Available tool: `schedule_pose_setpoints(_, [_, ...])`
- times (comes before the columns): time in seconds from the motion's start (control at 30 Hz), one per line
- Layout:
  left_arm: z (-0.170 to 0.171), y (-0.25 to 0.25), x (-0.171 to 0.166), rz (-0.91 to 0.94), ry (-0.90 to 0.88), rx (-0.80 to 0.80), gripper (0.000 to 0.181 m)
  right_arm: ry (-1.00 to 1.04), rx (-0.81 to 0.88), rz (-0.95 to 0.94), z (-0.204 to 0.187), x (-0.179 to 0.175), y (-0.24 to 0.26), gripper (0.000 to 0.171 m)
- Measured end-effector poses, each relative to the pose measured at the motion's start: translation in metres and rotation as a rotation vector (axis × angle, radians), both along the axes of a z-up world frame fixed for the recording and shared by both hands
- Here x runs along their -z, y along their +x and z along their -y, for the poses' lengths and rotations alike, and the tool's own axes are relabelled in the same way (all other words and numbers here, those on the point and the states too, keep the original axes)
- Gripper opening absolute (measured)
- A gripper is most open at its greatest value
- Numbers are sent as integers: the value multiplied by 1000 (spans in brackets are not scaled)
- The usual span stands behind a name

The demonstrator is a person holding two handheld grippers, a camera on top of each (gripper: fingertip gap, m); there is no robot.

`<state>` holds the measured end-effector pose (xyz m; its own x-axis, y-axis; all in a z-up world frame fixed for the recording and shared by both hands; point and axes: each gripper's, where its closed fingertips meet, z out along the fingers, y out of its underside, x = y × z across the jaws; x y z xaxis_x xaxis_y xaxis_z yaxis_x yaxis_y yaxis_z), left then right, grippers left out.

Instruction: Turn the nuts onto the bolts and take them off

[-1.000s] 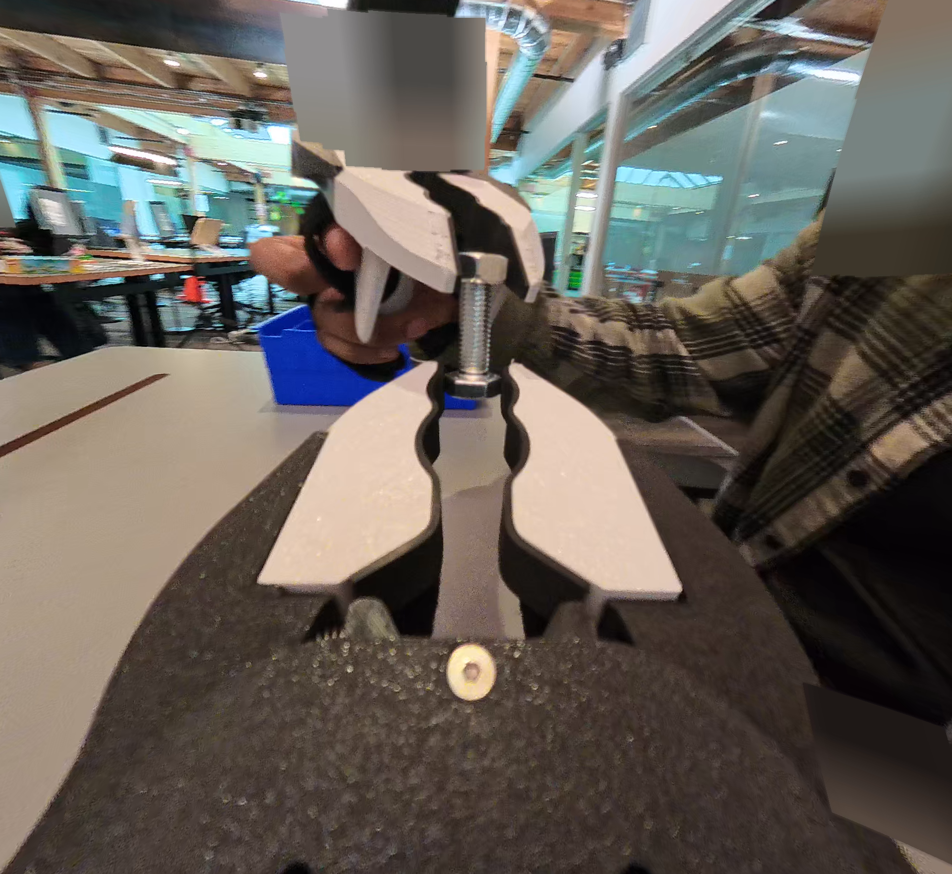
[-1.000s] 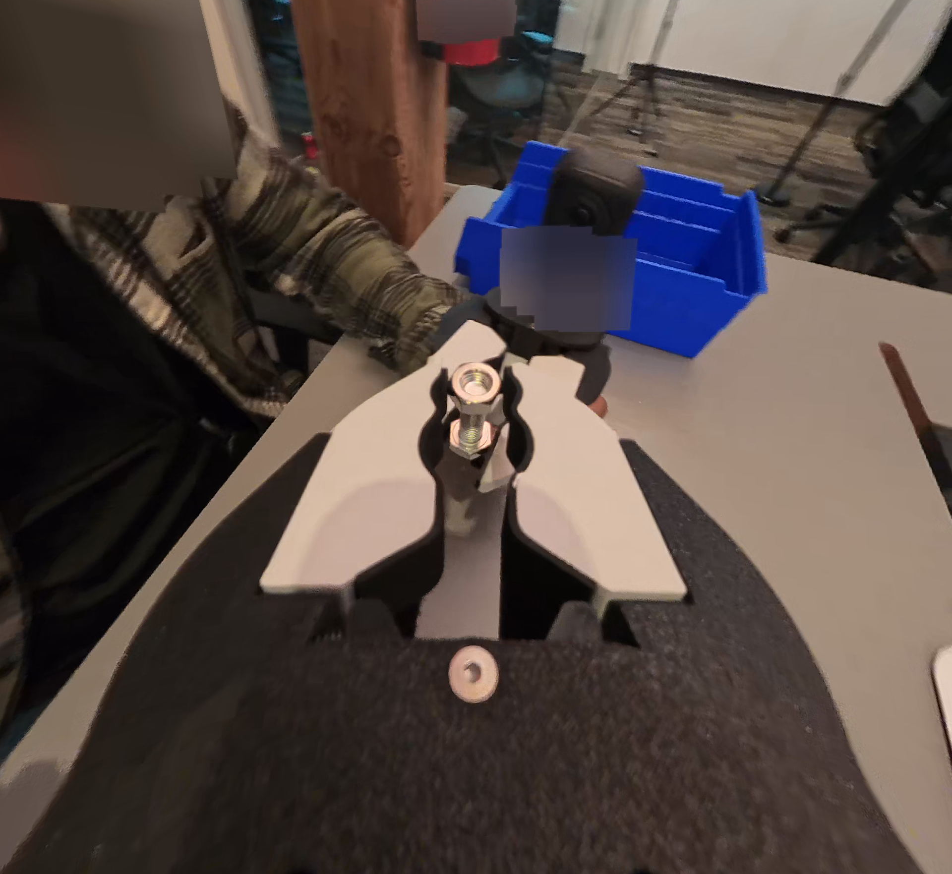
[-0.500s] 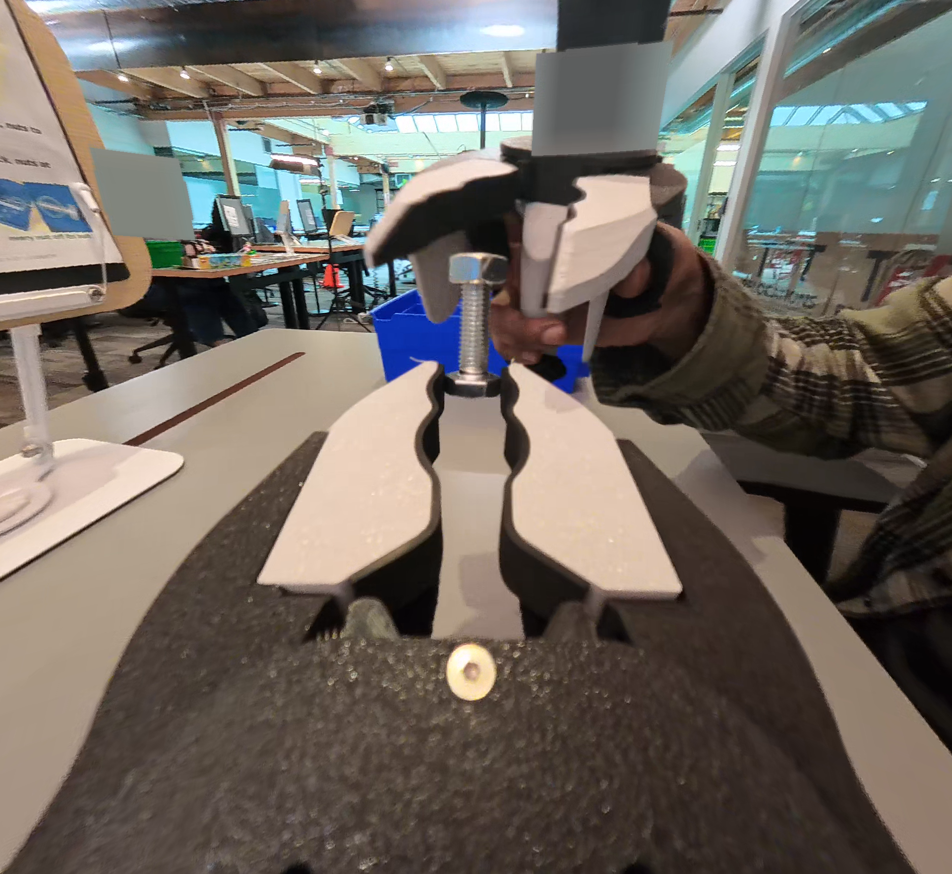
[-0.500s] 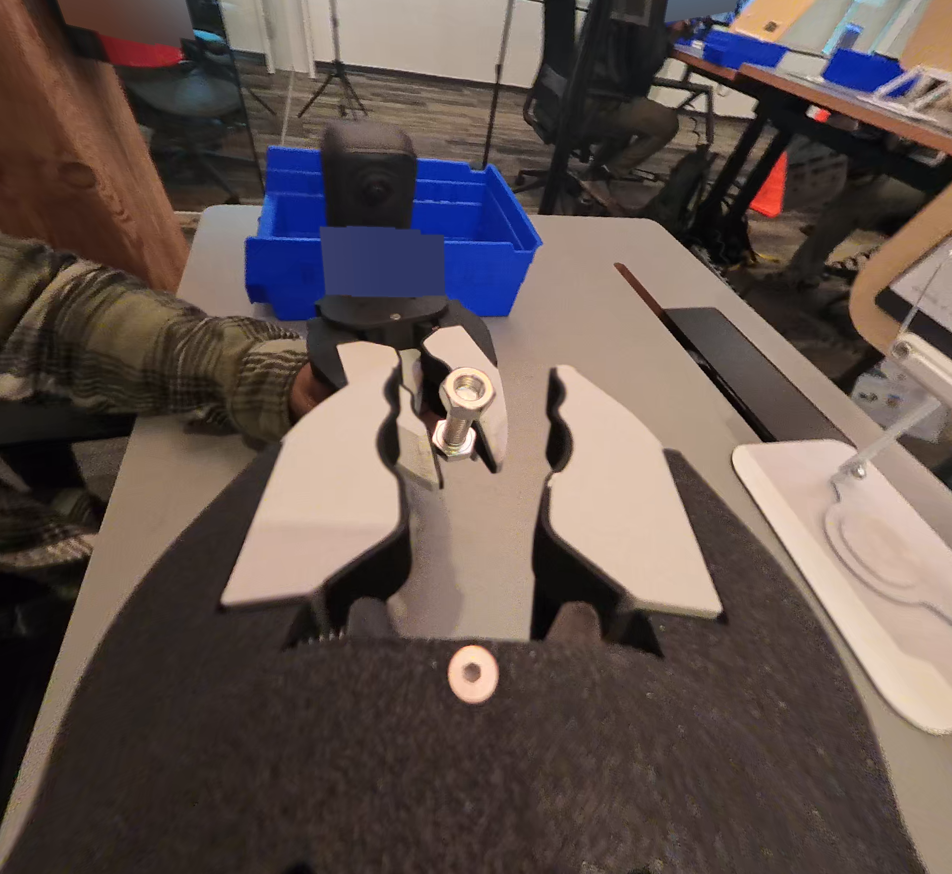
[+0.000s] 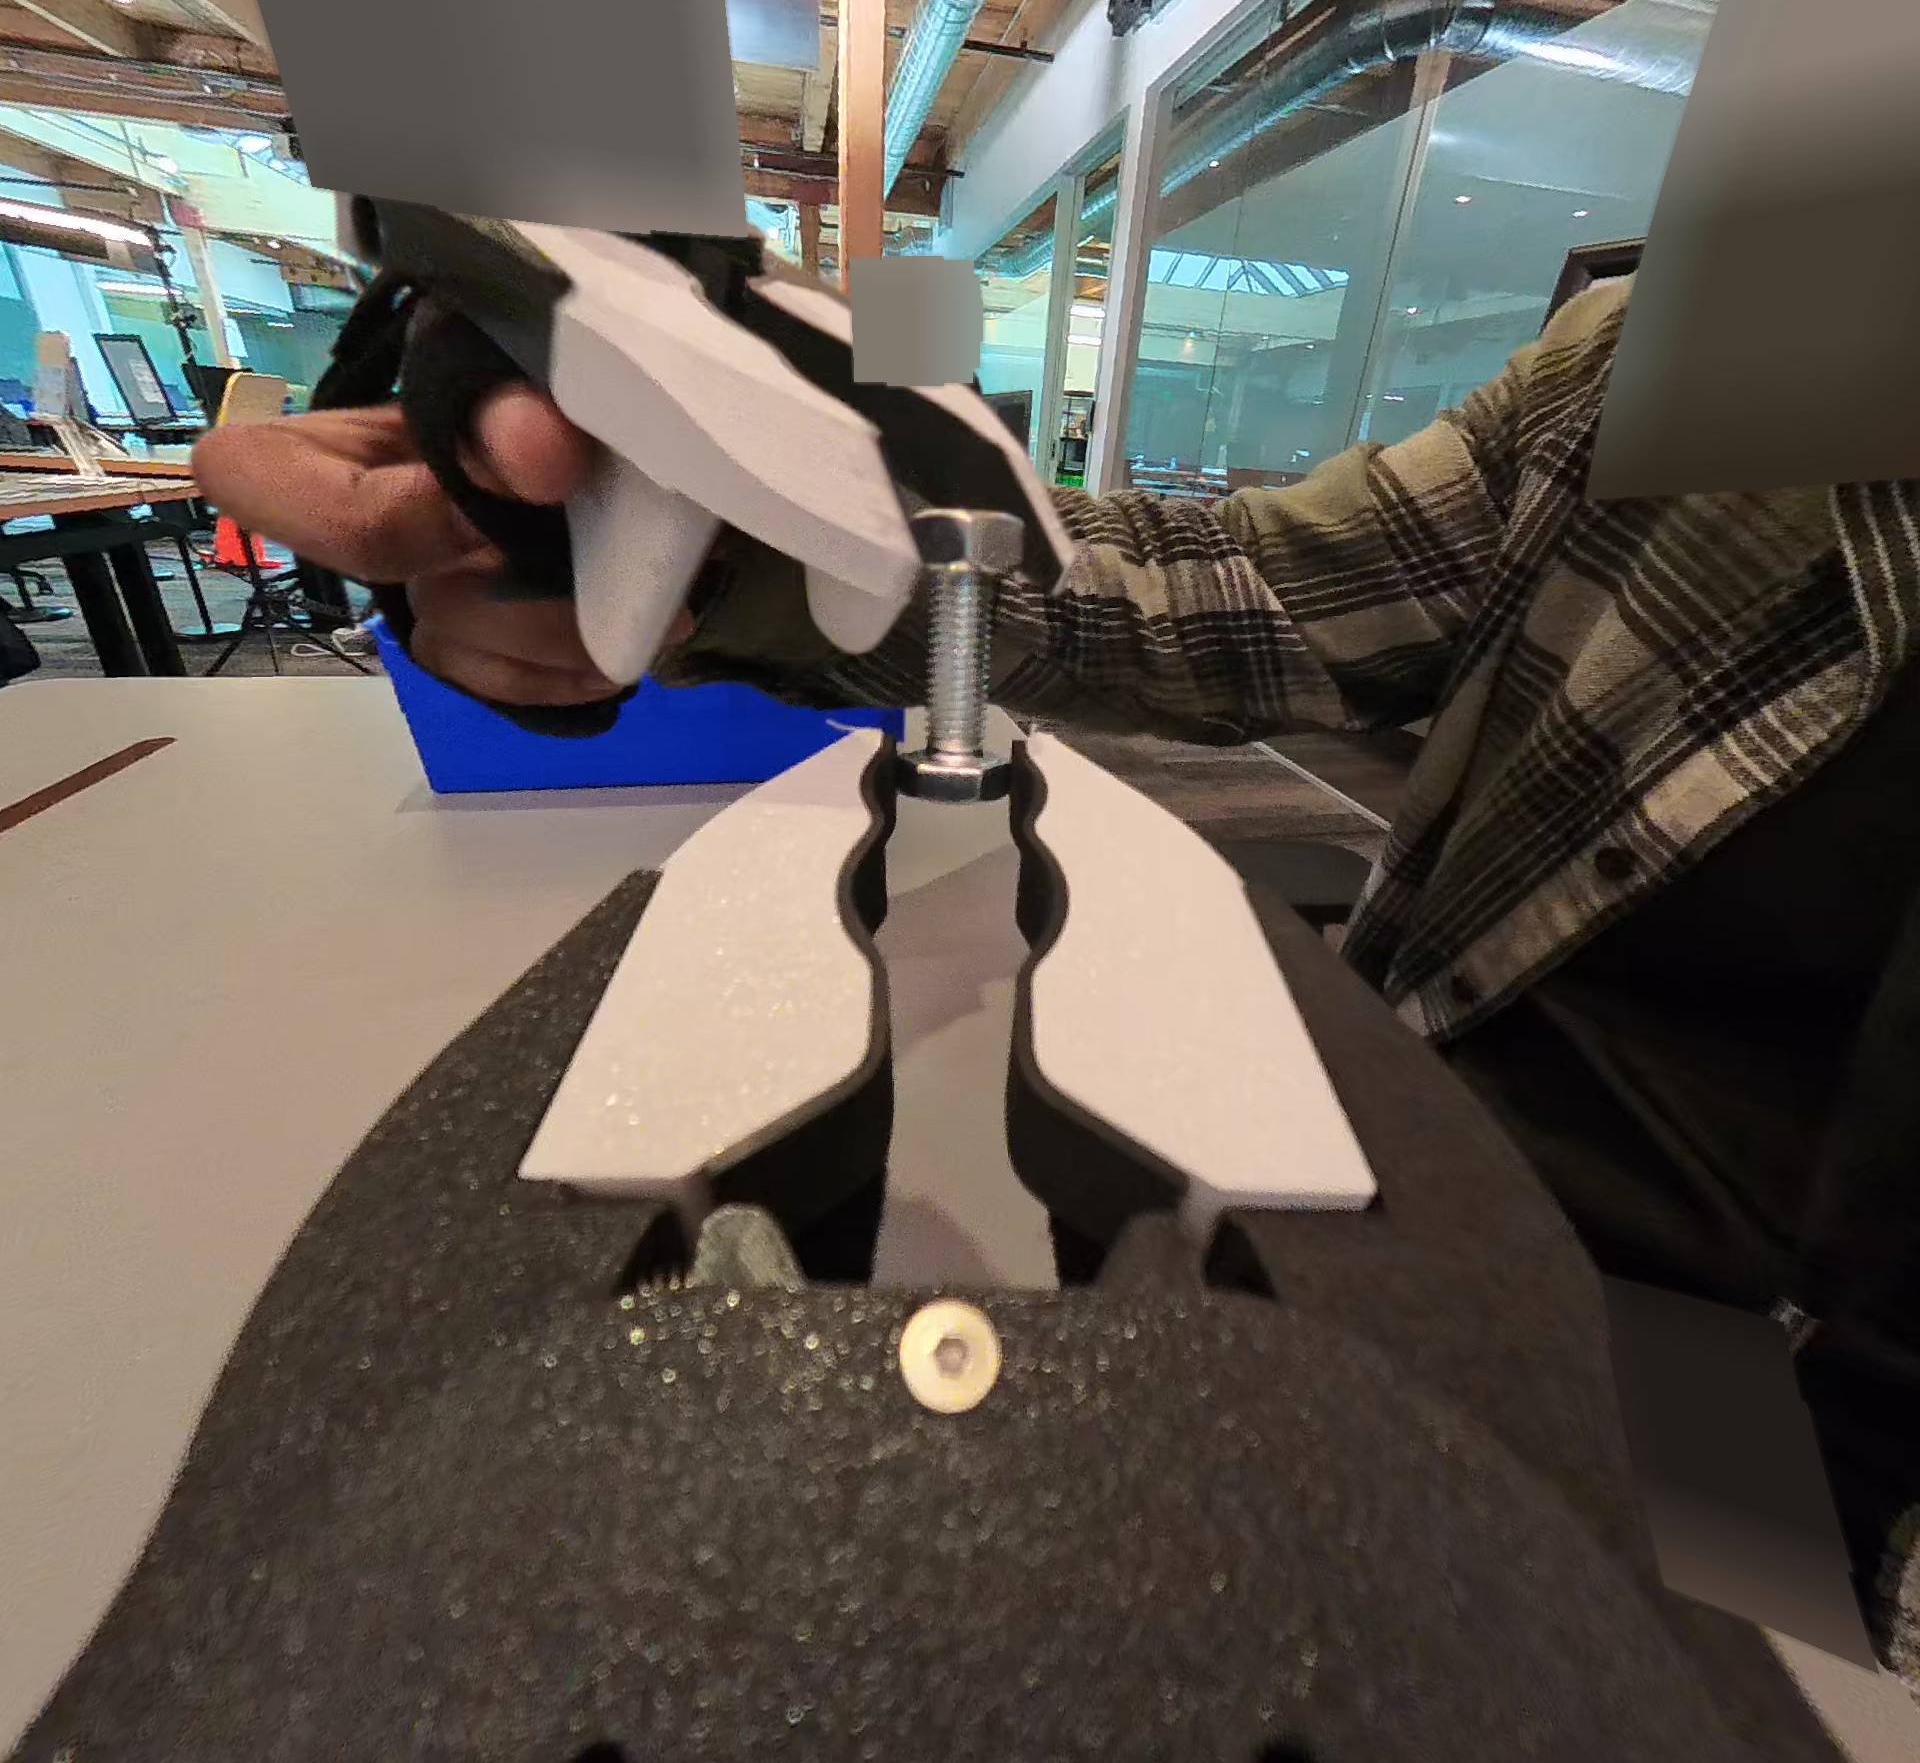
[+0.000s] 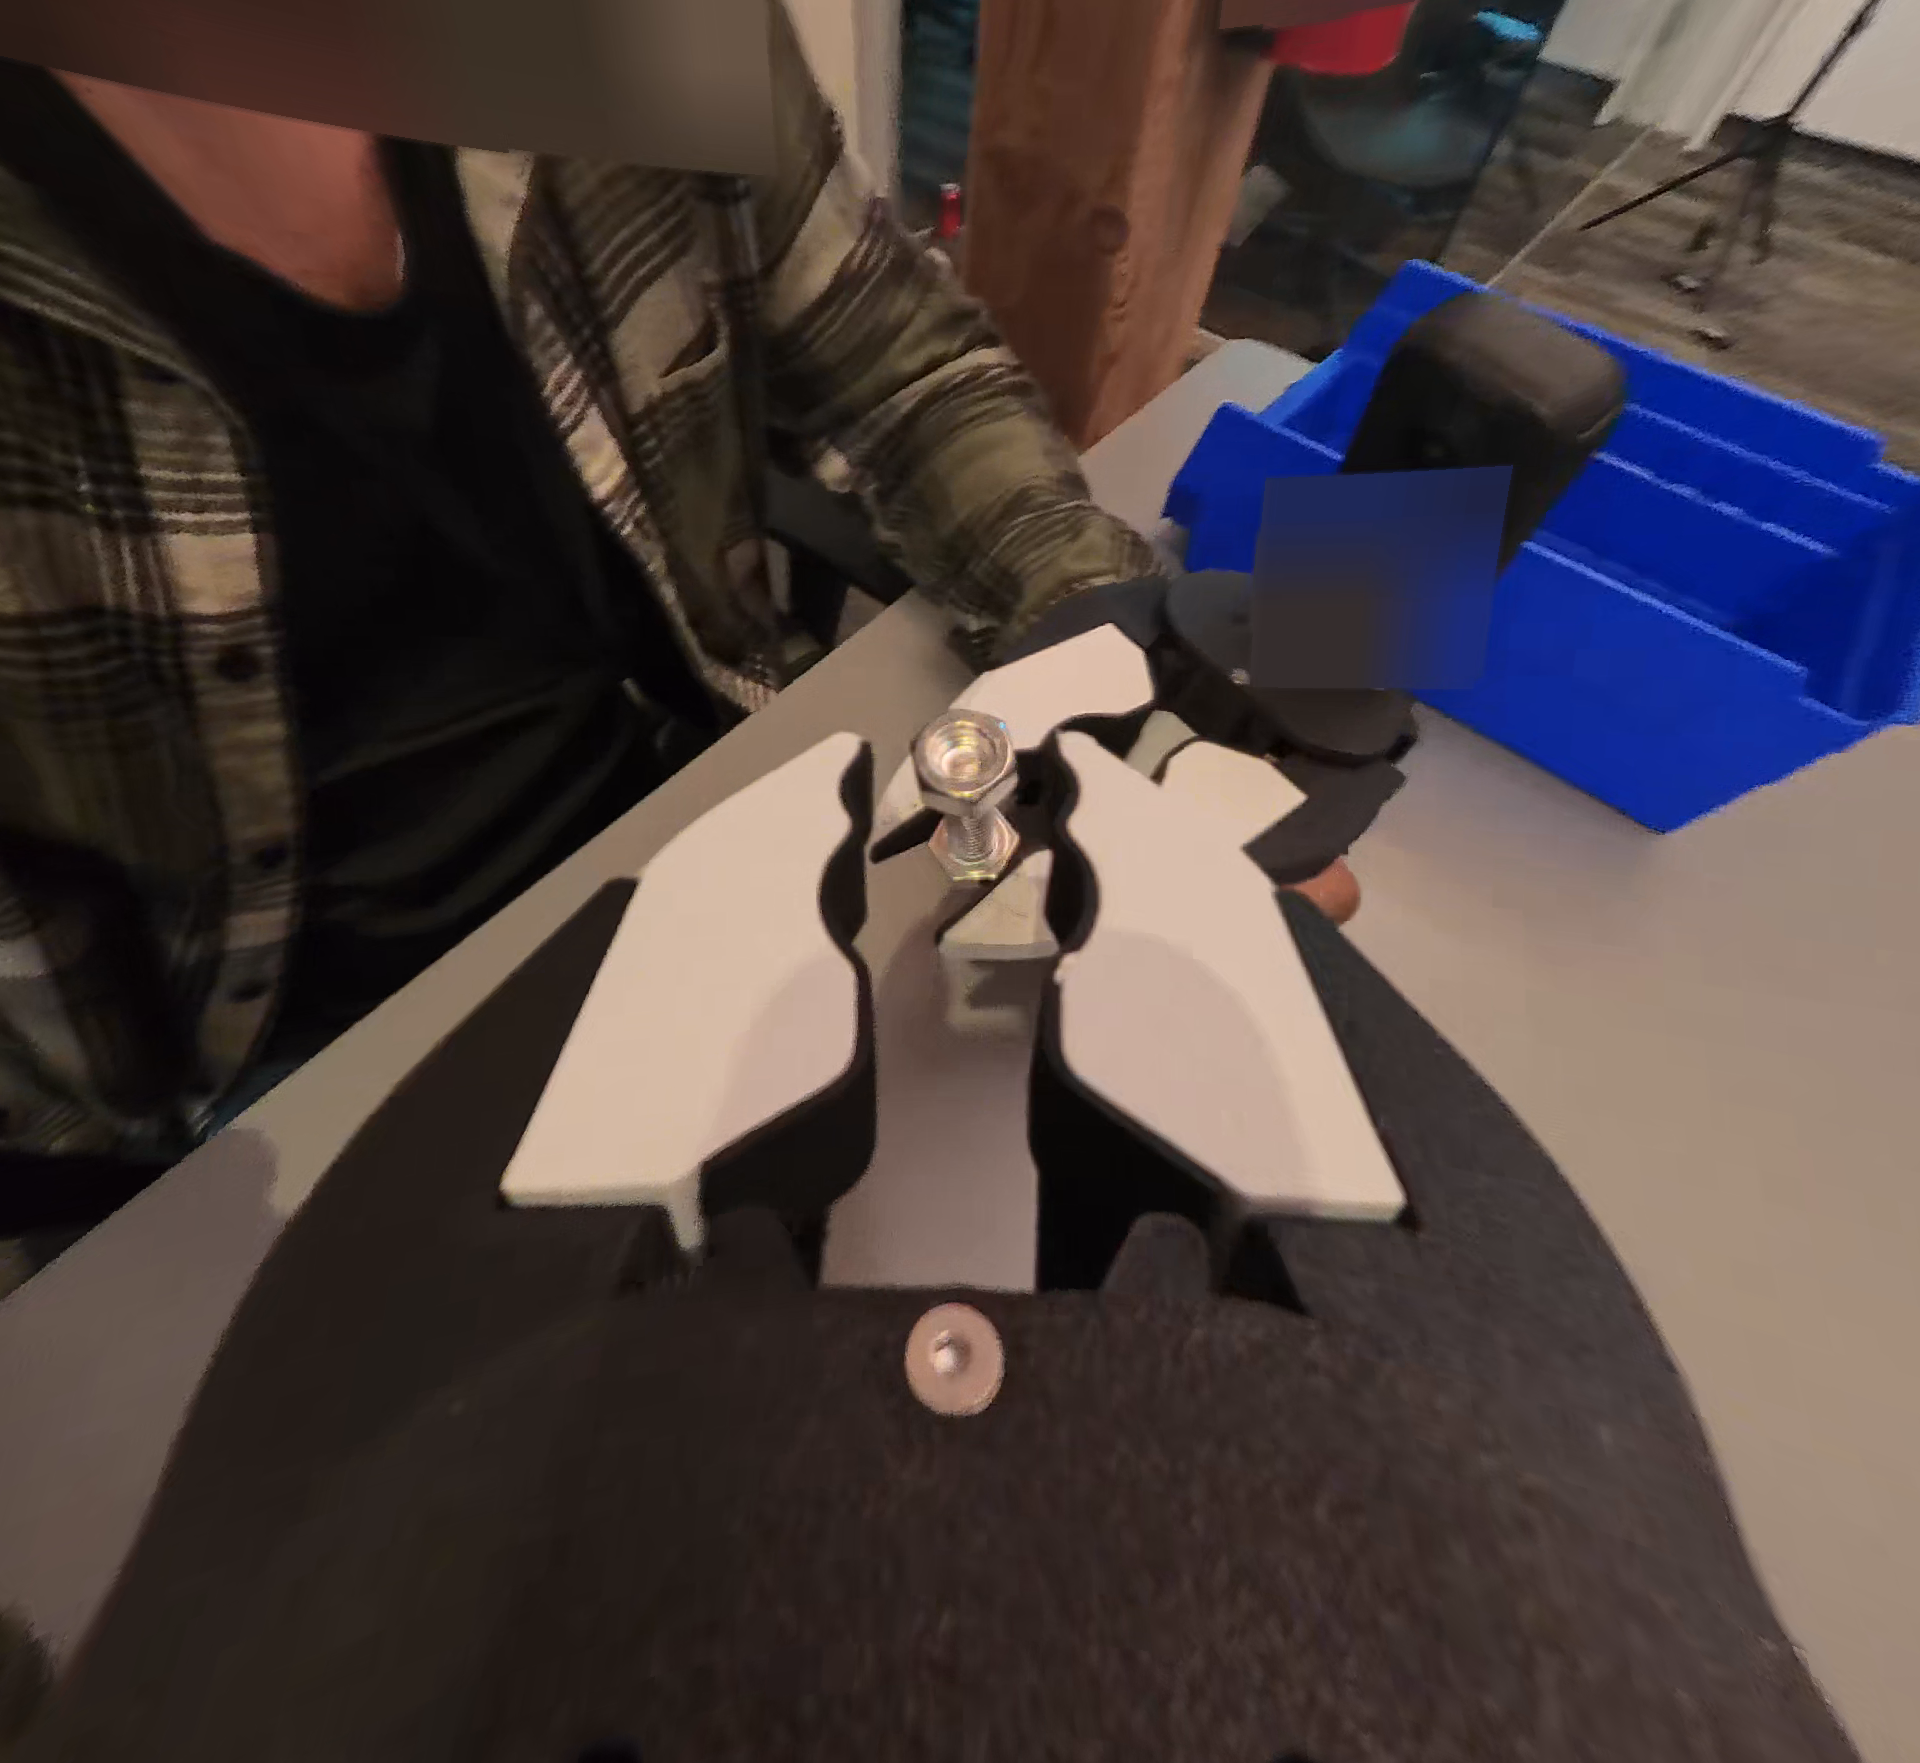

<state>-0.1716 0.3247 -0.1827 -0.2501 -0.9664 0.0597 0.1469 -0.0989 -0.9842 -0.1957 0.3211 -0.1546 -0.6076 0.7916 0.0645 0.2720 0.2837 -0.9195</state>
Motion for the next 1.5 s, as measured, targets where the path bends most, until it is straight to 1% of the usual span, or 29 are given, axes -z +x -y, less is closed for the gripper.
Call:
schedule_pose_setpoints(0.03, [1,0,0,-1,0,6,20,-4,-6,2,0,2,-2,22])
schedule_pose_setpoints(0.07, [1,0,0,-2,1,6,20,-12,-8,-4,0,3,-3,19])
schedule_pose_setpoints(0.13, [-1,0,0,-4,3,-4,20,-26,20,-35,-2,2,-6,18])
schedule_pose_setpoints(0.2, [-6,-1,1,-14,14,-49,20,-40,101,-40,-9,3,-9,18])
schedule_pose_setpoints(0.37, [-37,-4,7,-61,63,-287,20,-76,454,-51,-39,7,-15,18])
schedule_pose_setpoints(0.5, [-57,-10,10,-114,147,-482,20,-77,766,-137,-56,9,-20,18])
schedule_pose_setpoints(0.57, [-61,-11,11,-128,162,-527,20,-79,894,-181,-59,10,-22,18])
schedule_pose_setpoints(0.6, [-61,-11,12,-126,152,-520,20,-69,949,-192,-61,12,-22,19])
schedule_pose_setpoints(0.63, [-59,-10,12,-117,134,-496,20,-38,988,-200,-63,14,-21,29])
schedule_pose_setpoints(0.67, [-58,-9,11,-110,115,-472,20,-1,1015,-202,-66,15,-20,48])
schedule_pose_setpoints(0.7, [-56,-9,11,-104,103,-453,20,25,996,-201,-64,14,-19,58])
schedule_pose_setpoints(0.73, [-54,-8,11,-99,94,-428,20,30,939,-204,-60,10,-18,57])
schedule_pose_setpoints(0.77, [-51,-7,10,-95,84,-400,20,16,844,-208,-52,4,-17,58])
schedule_pose_setpoints(0.83, [-42,-5,8,-74,65,-324,20,5,593,-203,-32,-8,-12,58])
schedule_pose_setpoints(0.9, [-31,-3,6,-56,43,-233,20,25,343,-152,-14,-10,0,55])
schedule_pose_setpoints(0.97, [-20,0,6,-58,33,-151,20,11,175,-115,-4,-12,9,45])
schedule_pose_setpoints(1.0, [-17,1,8,-64,46,-138,20,6,120,-96,-1,-12,10,44])
schedule_pose_setpoints(1.13, [-7,4,11,-85,65,-78,20,72,74,47,-5,9,2,44])
schedule_pose_setpoints(1.17, [-6,5,12,-90,65,-75,20,81,58,70,-4,14,1,40])
schedule_pose_setpoints(1.2, [-5,6,13,-95,68,-71,20,90,47,78,-3,17,0,28])
schedule_pose_setpoints(1.23, [-5,6,14,-101,70,-71,20,89,45,69,-3,17,-1,20])
schedule_pose_setpoints(1.27, [-5,6,14,-103,73,-77,20,74,57,57,-3,17,-2,20])
schedule_pose_setpoints(1.33, [-9,5,13,-101,80,-107,20,51,130,34,-9,15,-6,19])
schedule_pose_setpoints(1.37, [-14,4,13,-103,86,-140,20,40,195,28,-14,15,-8,19])
schedule_pose_setpoints(1.5, [-37,0,15,-136,141,-329,20,-42,535,-18,-36,16,-18,19])
